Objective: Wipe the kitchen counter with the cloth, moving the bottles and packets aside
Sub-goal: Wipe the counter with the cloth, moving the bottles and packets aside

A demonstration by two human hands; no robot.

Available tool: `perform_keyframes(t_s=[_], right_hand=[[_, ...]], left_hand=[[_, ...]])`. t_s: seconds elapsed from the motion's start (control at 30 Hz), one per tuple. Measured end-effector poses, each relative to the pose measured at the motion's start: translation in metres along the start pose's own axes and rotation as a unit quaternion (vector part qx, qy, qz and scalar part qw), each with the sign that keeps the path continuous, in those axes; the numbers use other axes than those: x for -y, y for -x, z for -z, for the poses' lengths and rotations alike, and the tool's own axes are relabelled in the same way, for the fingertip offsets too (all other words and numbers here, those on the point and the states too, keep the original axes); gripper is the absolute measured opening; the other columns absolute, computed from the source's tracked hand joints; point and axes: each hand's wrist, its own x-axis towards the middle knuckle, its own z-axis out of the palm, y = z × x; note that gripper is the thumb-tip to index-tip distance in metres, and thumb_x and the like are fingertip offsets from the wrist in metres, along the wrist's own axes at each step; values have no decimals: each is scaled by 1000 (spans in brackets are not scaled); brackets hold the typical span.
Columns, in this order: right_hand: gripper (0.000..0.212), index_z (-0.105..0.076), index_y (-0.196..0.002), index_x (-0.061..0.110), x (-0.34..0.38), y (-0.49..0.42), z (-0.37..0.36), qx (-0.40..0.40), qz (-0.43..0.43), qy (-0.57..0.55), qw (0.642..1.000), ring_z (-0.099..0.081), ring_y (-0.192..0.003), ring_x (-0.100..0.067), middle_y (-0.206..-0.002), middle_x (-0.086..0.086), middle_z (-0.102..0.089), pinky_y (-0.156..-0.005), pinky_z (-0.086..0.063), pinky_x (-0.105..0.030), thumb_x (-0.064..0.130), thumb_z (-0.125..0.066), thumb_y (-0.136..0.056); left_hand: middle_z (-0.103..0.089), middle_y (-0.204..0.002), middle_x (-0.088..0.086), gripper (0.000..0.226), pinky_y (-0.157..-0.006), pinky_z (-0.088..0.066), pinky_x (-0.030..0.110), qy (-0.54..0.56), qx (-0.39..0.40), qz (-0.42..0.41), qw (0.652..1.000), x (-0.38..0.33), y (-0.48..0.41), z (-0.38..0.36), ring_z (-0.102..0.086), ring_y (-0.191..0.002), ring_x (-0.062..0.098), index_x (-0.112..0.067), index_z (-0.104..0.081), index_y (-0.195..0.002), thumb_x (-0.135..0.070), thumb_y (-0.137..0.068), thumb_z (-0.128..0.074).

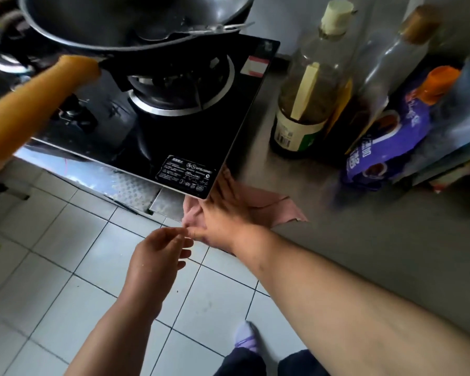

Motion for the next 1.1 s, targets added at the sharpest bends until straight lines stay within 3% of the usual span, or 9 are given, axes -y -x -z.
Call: perform_keyframes(t_s=[0.1,0.17,0.27,0.4,0.6,0.77,0.9,0.97,1.1], right_hand=[[86,-26,-149,16,-7,20,-2,-29,50,26,998,-13,-145,-38,-155,-15,-28,-120,-1,-47,54,-49,-75],[78,-22,-150,23,-18,43,-4,-33,58,-4,998,-11,-147,-31,-159,-5,-22,-119,-12,-47,43,-45,-78],[95,-13,-152,28,-39,81,-4,-3,38,-29,999,-6,-148,-23,-161,4,-11,-120,-11,-44,42,-64,-73],[73,-24,-149,32,-71,145,5,-46,-44,-53,997,-16,-147,-20,-159,7,-21,-116,-17,-41,44,-44,-79],[101,-16,-151,35,-130,243,8,12,-158,-15,987,-7,-148,-17,-161,10,-10,-117,-14,-39,44,-63,-62],[118,0,-150,37,-170,307,20,50,-271,-67,959,3,-148,-9,-160,14,-5,-118,-4,-30,74,-59,-55],[107,1,-146,38,-194,326,28,37,-321,-80,943,18,-143,2,-153,25,12,-119,-3,-31,90,-29,-58],[103,-6,-149,33,-194,317,23,-5,-361,-56,931,6,-147,-6,-158,17,3,-119,-3,-31,90,-15,-65],[96,-28,-149,12,-174,275,9,-67,-419,-26,905,-26,-143,-37,-157,-13,-24,-116,-15,-43,76,-19,-79]], left_hand=[[-71,-81,5,16,-75,-52,38,14,3,-3,1000,-4,0,-7,-64,-74,20,-15,-67,-94,-11,-92,-51],[-71,-76,2,16,-73,-51,35,11,22,-14,1000,-10,3,-18,-64,-71,17,-15,-67,-94,-11,-92,-51],[-70,-72,-1,19,-68,-50,31,-1,57,-34,998,-19,8,-37,-65,-67,13,-19,-67,-87,-10,-92,-51],[-71,-76,1,16,-65,-49,29,-27,104,-51,993,-27,16,-65,-65,-62,10,-16,-66,-91,-10,-92,-51],[-68,-74,6,13,-47,-47,14,-38,161,-64,984,-32,32,-107,-61,-50,3,-11,-64,-85,-7,-90,-53],[-70,-77,6,11,-48,-48,13,-52,193,-62,978,-34,36,-124,-62,-49,1,-11,-66,-86,-17,-90,-58],[-70,-76,4,11,-49,-48,12,-56,192,-67,978,-34,36,-122,-63,-49,0,-12,-66,-86,-18,-89,-58],[-70,-75,5,11,-49,-48,12,-54,188,-68,978,-32,35,-117,-62,-49,0,-11,-66,-86,-16,-89,-57],[-71,-78,2,12,-64,-51,29,-76,179,-72,978,-24,28,-103,-64,-54,2,-16,-65,-84,-17,-90,-55]])
